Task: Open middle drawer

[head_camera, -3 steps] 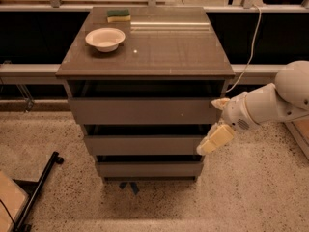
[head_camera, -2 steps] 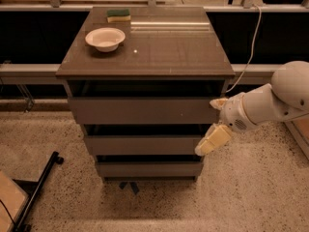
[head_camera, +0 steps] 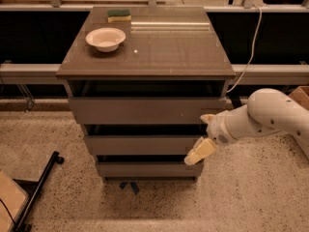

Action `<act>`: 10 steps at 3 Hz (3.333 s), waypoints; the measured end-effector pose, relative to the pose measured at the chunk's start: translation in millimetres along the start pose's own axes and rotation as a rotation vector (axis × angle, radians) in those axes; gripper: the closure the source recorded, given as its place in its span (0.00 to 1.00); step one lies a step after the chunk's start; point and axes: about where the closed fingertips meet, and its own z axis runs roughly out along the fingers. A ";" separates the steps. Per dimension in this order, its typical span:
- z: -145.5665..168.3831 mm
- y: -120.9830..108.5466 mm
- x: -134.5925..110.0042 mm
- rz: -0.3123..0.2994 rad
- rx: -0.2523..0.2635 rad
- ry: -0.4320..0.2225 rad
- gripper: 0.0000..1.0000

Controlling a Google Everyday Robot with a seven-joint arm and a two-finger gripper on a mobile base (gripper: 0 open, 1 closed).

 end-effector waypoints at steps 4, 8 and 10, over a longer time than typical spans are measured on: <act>105.1 -42.8 65.2 0.171 -0.048 -0.122 0.00; 220.9 -103.9 53.0 0.290 -0.078 -0.289 0.00; 240.7 -102.0 62.3 0.341 -0.118 -0.281 0.50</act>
Offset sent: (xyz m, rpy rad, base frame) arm 0.0778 -0.0289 -0.1660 0.2608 0.1170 -0.1735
